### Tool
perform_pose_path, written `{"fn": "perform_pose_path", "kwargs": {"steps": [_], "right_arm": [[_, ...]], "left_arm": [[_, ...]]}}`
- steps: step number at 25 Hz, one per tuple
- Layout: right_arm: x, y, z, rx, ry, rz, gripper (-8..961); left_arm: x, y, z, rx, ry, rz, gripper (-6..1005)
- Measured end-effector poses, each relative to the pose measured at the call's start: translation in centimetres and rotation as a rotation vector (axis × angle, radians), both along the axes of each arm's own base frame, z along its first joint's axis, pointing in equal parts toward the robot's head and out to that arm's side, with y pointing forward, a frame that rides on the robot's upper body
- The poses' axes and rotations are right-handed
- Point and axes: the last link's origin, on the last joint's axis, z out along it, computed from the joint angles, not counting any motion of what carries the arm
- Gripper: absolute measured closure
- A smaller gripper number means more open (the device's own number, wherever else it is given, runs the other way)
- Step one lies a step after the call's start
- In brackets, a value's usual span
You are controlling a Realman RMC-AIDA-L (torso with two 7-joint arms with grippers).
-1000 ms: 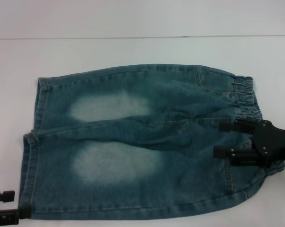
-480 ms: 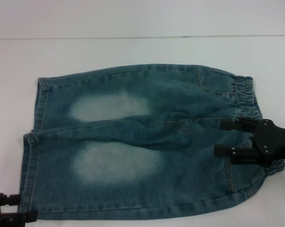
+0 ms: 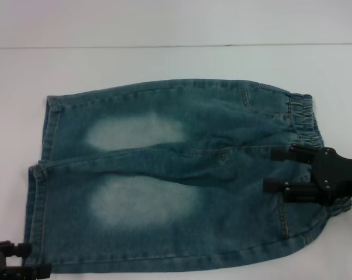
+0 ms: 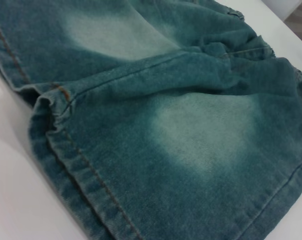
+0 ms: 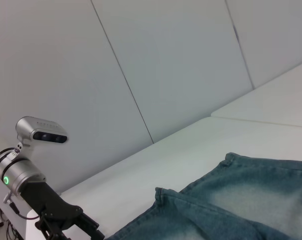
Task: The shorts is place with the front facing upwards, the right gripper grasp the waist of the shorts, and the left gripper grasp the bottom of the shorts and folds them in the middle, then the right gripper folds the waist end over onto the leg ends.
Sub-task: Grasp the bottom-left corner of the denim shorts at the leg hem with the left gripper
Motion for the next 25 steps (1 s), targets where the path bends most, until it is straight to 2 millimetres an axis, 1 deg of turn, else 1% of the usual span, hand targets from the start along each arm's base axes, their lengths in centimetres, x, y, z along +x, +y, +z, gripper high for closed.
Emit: {"fn": "perform_pose_path", "kwargs": {"steps": [5,14,25], "right_arm": [[0.0,0.0,0.1,0.005,0.002,-0.003,25],[0.1,0.0,0.1,0.006,0.002,-0.006,25],[0.2,0.0,0.7,0.018,0.012,-0.012,25]], "left_arm": [[0.4,0.0,0.1,-0.005,-0.018,-0.008,85],[-0.3,0.1,1.3,0.048,0.039,0.016,86],[0.1,0.8,0.3,0.006,0.058,0.028,89]]}}
